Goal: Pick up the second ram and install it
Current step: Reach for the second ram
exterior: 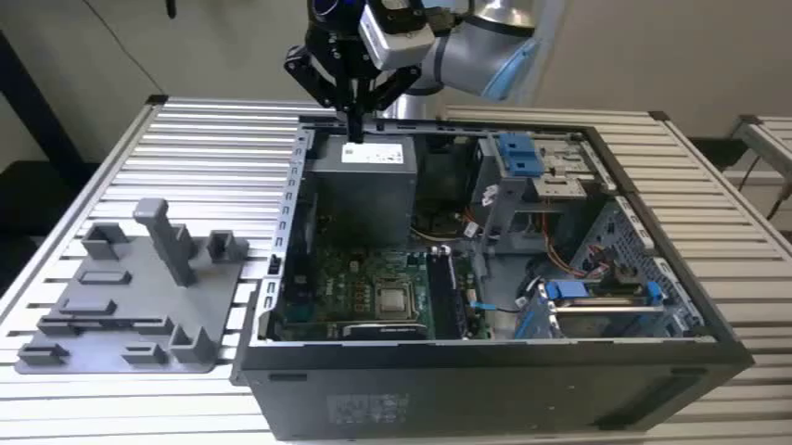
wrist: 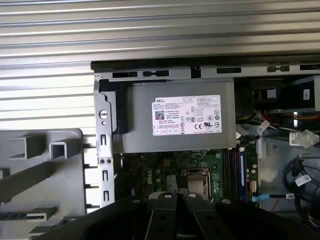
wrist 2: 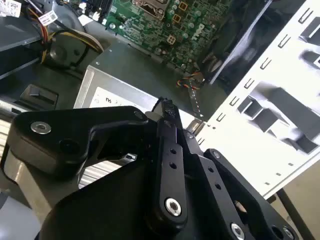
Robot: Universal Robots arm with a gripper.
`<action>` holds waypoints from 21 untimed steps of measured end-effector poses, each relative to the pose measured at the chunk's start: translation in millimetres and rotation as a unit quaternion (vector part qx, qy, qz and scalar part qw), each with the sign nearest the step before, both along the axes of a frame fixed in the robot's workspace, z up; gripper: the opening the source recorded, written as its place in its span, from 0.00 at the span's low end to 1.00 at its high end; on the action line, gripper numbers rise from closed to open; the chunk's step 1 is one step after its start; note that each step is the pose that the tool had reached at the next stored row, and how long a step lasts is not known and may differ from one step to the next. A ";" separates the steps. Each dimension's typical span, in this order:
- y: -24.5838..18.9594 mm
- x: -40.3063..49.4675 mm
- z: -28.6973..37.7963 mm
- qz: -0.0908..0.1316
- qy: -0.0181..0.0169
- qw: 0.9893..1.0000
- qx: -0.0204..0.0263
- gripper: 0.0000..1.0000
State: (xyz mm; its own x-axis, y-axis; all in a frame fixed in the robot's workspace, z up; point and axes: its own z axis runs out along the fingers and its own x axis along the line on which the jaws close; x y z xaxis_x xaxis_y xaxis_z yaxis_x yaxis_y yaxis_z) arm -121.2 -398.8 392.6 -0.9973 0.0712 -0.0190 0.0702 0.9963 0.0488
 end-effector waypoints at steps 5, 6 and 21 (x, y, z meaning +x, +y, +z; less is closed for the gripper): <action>0.0 0.0 0.5 0.000 0.000 1.000 0.000 0.11; 0.0 0.0 0.6 0.000 0.000 1.000 0.000 0.11; 0.0 -10.9 0.8 0.000 0.000 1.000 0.000 0.11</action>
